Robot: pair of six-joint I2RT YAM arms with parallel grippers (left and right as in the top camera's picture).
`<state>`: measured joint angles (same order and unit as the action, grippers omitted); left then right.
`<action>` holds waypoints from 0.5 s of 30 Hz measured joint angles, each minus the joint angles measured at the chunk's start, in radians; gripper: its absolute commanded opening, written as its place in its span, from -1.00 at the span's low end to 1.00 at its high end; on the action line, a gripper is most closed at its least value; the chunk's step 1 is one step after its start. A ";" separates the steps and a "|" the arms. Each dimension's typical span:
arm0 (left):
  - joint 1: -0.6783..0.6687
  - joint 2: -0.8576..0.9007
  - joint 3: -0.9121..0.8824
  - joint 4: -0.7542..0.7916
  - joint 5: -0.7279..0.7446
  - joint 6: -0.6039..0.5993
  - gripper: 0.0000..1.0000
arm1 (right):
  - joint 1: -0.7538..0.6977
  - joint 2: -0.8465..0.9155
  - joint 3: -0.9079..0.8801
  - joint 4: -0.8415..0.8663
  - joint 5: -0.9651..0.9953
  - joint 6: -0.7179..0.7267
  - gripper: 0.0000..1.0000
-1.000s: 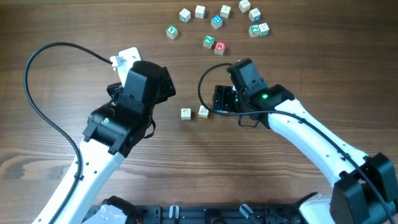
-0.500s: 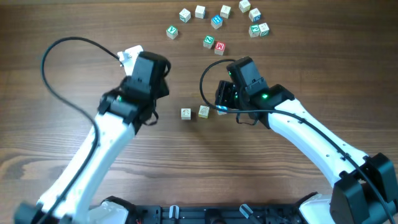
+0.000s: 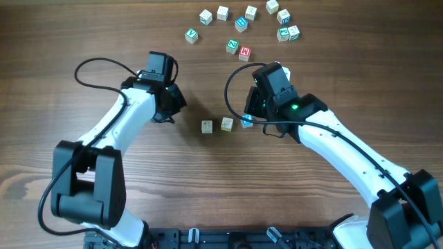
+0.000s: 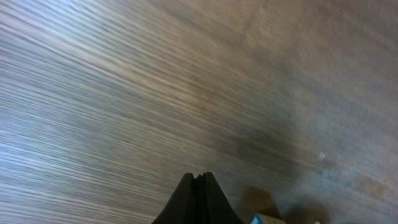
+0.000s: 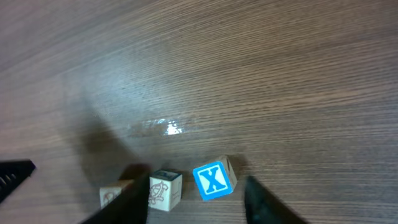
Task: Form a horizontal line
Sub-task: 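Push the row of blocks together with both grippers from each end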
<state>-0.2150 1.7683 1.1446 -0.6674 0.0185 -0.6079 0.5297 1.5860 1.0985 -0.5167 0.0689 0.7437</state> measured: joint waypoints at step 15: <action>-0.005 0.006 -0.006 -0.044 0.122 0.327 -0.92 | -0.179 0.102 0.000 -0.008 -0.161 0.016 -0.91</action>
<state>-0.2199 1.7741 1.1385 -0.7116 0.1402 -0.2813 0.3508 1.6878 1.0985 -0.5251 -0.0917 0.7593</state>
